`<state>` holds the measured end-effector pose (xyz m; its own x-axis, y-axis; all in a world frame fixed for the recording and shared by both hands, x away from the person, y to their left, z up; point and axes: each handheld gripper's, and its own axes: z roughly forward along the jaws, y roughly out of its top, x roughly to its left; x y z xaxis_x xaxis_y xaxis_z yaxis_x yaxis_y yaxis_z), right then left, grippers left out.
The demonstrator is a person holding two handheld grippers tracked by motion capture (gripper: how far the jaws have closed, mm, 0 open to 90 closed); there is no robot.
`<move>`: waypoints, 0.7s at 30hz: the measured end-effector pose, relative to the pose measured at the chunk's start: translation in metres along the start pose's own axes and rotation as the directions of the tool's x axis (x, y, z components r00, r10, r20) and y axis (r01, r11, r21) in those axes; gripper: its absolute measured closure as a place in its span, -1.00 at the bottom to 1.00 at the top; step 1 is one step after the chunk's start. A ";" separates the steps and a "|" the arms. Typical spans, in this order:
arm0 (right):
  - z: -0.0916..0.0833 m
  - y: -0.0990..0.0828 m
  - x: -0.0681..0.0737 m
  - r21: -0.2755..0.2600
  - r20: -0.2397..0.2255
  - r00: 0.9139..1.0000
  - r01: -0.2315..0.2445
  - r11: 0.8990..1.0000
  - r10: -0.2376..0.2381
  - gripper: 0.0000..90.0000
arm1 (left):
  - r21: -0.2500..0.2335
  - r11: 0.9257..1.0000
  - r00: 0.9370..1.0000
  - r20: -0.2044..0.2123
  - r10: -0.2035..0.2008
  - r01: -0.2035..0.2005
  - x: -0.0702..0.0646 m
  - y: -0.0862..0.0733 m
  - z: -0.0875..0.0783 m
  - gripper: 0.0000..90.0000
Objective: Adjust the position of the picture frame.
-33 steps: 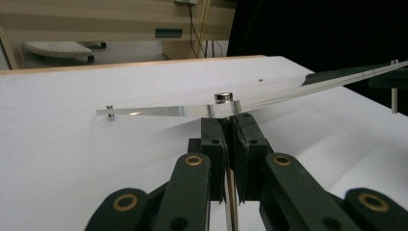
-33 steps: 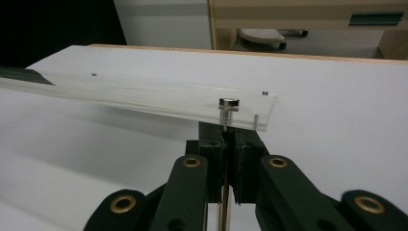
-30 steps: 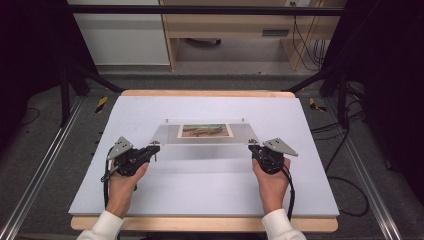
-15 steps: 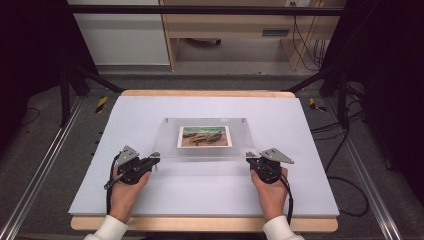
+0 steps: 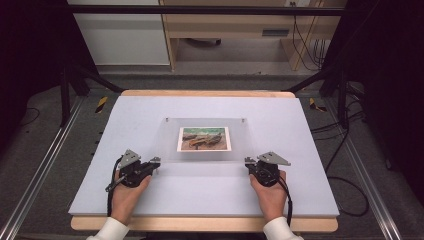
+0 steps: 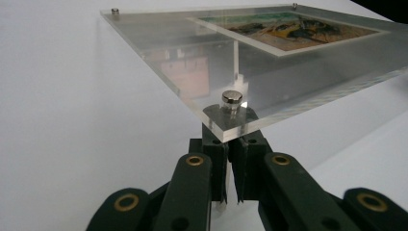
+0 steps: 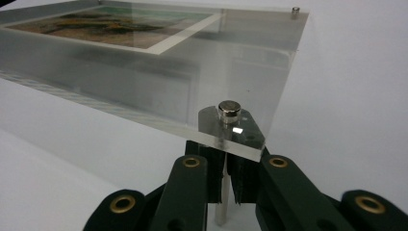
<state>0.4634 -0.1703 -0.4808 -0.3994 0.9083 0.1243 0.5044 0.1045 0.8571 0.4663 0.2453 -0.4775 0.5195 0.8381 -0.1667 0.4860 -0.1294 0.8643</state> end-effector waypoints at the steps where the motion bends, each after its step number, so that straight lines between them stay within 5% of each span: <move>1: 0.000 0.000 0.000 -0.001 -0.002 1.000 -0.001 1.000 0.001 0.89 | 0.001 1.000 1.000 0.000 0.002 -0.002 0.000 0.000 0.000 0.87; 15: -0.001 -0.001 -0.003 0.005 -0.020 1.000 0.002 1.000 -0.002 0.86 | 0.005 1.000 1.000 0.008 0.004 -0.004 0.001 -0.001 0.000 0.85; 19: -0.006 -0.002 -0.006 0.033 -0.048 0.999 -0.014 0.999 0.015 0.51 | 0.017 1.000 1.000 -0.016 0.015 -0.014 0.000 -0.002 -0.004 0.52; 21: -0.011 -0.002 -0.007 0.050 -0.043 0.999 0.001 0.999 0.001 0.27 | 0.067 0.998 1.000 -0.018 0.017 -0.016 -0.001 -0.004 -0.004 0.25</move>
<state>0.4566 -0.1814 -0.4780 -0.4315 0.8902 0.1465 0.5418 0.1259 0.8310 0.4611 0.2468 -0.4791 0.5151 0.8450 -0.1436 0.5239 -0.1778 0.8330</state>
